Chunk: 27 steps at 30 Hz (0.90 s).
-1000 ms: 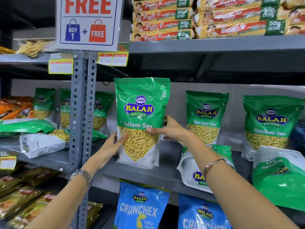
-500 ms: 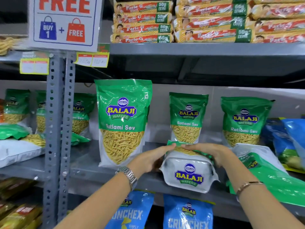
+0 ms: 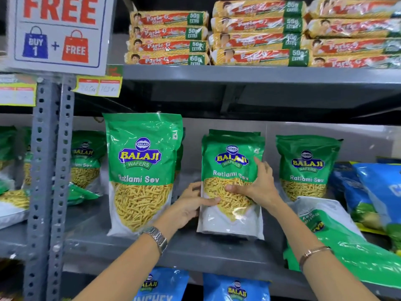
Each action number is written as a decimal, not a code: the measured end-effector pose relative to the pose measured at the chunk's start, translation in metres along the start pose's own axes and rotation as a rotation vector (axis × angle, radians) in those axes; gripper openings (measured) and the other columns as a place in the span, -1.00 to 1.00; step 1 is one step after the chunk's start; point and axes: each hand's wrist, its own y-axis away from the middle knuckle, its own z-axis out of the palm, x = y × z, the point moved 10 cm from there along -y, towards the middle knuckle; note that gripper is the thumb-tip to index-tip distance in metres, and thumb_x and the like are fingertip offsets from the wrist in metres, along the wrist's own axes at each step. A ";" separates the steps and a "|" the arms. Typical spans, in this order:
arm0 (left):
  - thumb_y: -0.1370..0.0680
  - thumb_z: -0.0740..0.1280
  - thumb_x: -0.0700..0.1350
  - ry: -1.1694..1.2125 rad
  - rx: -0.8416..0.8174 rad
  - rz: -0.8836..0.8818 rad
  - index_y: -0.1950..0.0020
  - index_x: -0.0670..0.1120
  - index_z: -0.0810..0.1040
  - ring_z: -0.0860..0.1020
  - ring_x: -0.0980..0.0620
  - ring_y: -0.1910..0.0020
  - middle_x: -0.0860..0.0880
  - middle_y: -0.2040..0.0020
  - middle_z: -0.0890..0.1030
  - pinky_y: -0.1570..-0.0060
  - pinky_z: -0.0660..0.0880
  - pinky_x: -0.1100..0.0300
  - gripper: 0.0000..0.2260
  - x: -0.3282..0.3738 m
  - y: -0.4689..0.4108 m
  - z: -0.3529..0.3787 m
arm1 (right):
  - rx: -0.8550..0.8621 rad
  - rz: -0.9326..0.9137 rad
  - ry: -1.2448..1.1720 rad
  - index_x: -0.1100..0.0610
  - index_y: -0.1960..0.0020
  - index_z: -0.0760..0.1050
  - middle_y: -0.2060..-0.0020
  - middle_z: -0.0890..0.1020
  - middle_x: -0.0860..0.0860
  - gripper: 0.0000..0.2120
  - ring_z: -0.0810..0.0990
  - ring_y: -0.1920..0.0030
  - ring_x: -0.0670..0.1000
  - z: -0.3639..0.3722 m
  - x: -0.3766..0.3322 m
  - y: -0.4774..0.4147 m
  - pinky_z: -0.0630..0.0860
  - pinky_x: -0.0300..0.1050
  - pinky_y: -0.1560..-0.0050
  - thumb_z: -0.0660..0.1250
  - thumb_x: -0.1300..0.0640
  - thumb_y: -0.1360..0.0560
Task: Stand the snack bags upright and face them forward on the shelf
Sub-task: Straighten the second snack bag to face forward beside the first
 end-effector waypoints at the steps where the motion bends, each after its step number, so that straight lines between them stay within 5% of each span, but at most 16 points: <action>1: -0.28 0.49 -0.41 -0.013 -0.003 0.065 -0.20 -0.08 0.38 0.59 -0.07 -0.08 -0.15 -0.18 0.59 -0.01 0.56 0.05 -0.42 0.002 -0.002 0.000 | 0.034 -0.037 -0.004 -0.02 -0.51 -0.04 -0.53 -0.07 0.09 0.32 -0.05 -0.51 0.14 -0.001 -0.001 0.001 0.06 0.20 -0.46 0.54 -0.27 0.10; 6: -0.23 0.52 -0.41 -0.126 0.010 0.318 -0.05 0.06 0.36 0.53 -0.06 -0.18 -0.13 -0.21 0.54 -0.09 0.50 0.21 -0.41 0.002 -0.007 -0.004 | 0.148 -0.178 -0.046 0.02 -0.52 -0.16 -0.53 -0.16 0.08 0.36 -0.15 -0.51 0.01 -0.003 0.005 0.011 -0.08 -0.04 -0.41 0.57 -0.21 0.06; 9: -0.21 0.56 -0.32 -0.174 -0.019 0.319 -0.09 0.10 0.34 0.48 0.00 -0.24 -0.06 -0.24 0.50 -0.14 0.46 0.23 -0.37 -0.004 -0.013 -0.006 | 0.213 -0.107 -0.183 0.00 -0.52 -0.19 -0.53 -0.10 0.04 0.33 0.01 -0.49 -0.01 -0.013 0.015 0.009 0.02 -0.04 -0.41 0.52 -0.26 0.02; 12: -0.07 0.64 -0.10 -0.226 -0.045 0.278 -0.23 0.06 0.28 0.42 0.00 -0.30 -0.05 -0.30 0.45 -0.32 0.36 0.07 -0.17 -0.007 -0.017 -0.004 | 0.269 0.025 -0.460 0.06 -0.51 -0.02 -0.47 0.21 0.10 0.04 0.35 -0.31 0.00 -0.026 0.034 0.001 0.34 -0.02 -0.30 0.49 -0.14 -0.23; 15: -0.06 0.60 0.12 -0.215 -0.060 0.279 -0.41 -0.04 0.19 0.37 -0.01 -0.36 -0.06 -0.40 0.39 -0.41 0.25 0.01 0.03 0.005 -0.018 0.003 | 0.291 0.127 -0.632 0.22 -0.38 0.29 -0.10 0.58 0.15 -0.40 0.53 -0.08 0.05 -0.032 0.050 -0.008 0.50 -0.04 -0.14 0.38 0.02 -0.43; 18: -0.41 0.36 0.15 -0.081 0.053 0.288 -0.47 -0.02 0.18 0.34 0.07 -0.35 -0.03 -0.47 0.30 -0.30 0.20 0.19 -0.29 0.028 -0.021 0.005 | 0.284 0.103 -0.642 0.31 -0.21 0.48 0.11 0.60 0.11 -0.66 0.55 0.08 0.03 -0.035 0.048 -0.016 0.50 -0.29 0.16 0.32 0.16 -0.49; 21: -0.57 0.18 0.04 0.137 0.214 0.248 -0.38 -0.11 0.37 0.46 0.01 -0.25 -0.09 -0.38 0.45 -0.26 0.36 0.10 -0.59 0.034 -0.028 -0.004 | 0.250 0.082 -0.614 0.33 -0.08 0.51 0.21 0.58 0.08 -0.78 0.52 0.22 -0.04 -0.037 0.045 -0.020 0.49 -0.41 0.33 0.32 0.24 -0.49; 27: -0.58 0.21 -0.06 0.222 0.420 0.281 -0.28 -0.14 0.48 0.50 -0.08 -0.26 -0.12 -0.28 0.55 -0.33 0.38 -0.06 -0.68 0.031 -0.027 -0.013 | 0.239 0.072 -0.559 0.29 0.01 0.53 0.19 0.60 0.17 -0.83 0.53 0.19 0.05 -0.046 0.044 -0.021 0.50 -0.09 0.15 0.37 0.23 -0.45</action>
